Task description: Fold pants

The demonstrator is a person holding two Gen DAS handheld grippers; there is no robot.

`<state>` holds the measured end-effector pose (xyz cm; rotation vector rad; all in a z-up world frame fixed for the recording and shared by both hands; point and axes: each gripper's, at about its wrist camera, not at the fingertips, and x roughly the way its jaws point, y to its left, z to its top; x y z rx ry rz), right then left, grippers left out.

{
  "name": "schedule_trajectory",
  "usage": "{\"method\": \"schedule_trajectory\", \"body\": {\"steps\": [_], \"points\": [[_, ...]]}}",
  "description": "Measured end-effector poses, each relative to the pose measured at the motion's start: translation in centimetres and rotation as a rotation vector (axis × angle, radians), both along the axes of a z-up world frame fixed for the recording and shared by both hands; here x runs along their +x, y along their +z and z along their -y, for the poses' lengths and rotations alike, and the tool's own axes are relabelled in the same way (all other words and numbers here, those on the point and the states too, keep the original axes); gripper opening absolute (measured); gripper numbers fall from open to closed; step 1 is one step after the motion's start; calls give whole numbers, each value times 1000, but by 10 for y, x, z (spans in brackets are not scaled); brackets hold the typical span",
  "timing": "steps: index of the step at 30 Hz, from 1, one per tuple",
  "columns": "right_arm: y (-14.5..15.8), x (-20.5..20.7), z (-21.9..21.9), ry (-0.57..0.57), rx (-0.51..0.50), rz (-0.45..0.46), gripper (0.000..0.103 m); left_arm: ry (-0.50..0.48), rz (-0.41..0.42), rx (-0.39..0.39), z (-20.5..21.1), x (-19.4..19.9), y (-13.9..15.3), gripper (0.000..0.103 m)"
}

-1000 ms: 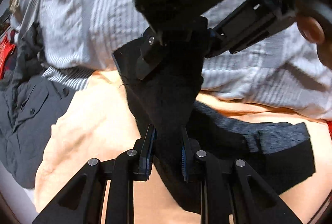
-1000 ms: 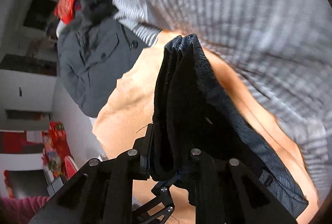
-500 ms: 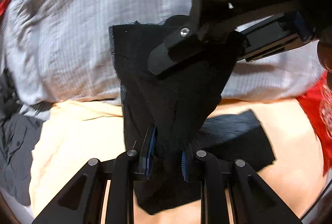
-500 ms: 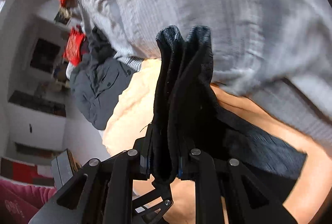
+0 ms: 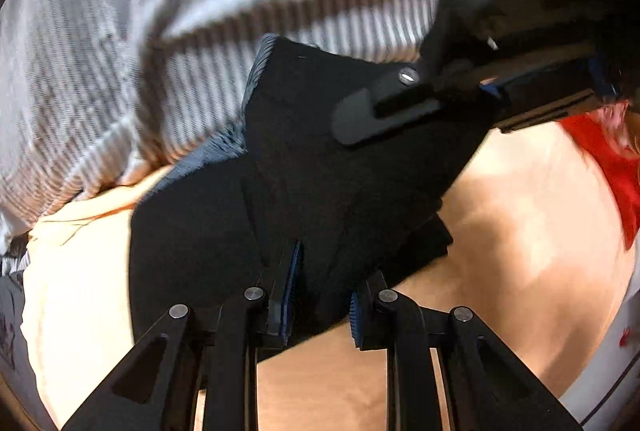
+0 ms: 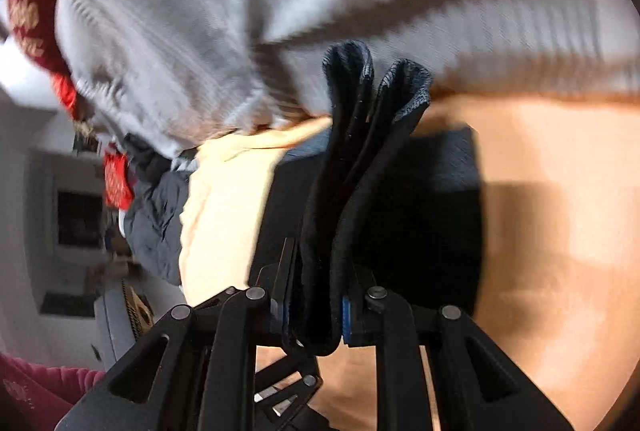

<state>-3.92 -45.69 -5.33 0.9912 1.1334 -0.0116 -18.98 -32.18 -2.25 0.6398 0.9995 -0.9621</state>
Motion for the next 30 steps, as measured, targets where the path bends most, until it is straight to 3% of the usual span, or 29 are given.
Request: {"method": "schedule_trajectory", "body": {"steps": [5, 7, 11, 15, 19, 24, 30], "points": [[-45, -30, 14, -63, 62, -24, 19, -43, 41, 82, 9, -11, -19, 23], [-51, -34, 13, -74, 74, -17, 19, -62, 58, 111, 10, -16, -18, 30], [-55, -39, 13, -45, 31, -37, 22, -61, 2, 125, -3, -14, -10, 47], [-50, -42, 13, -43, -38, -94, 41, -44, -27, 116, -18, -10, 8, 48], [-26, -48, 23, -51, -181, -59, 41, 81, -18, 93, -27, 31, 13, 48], [-22, -6, 41, -52, -190, 0, 41, 306, -76, 94, -27, 87, 1, 48], [-33, 34, 49, -24, -204, 16, 38, 424, -84, 91, -34, 119, -9, 49]]}}
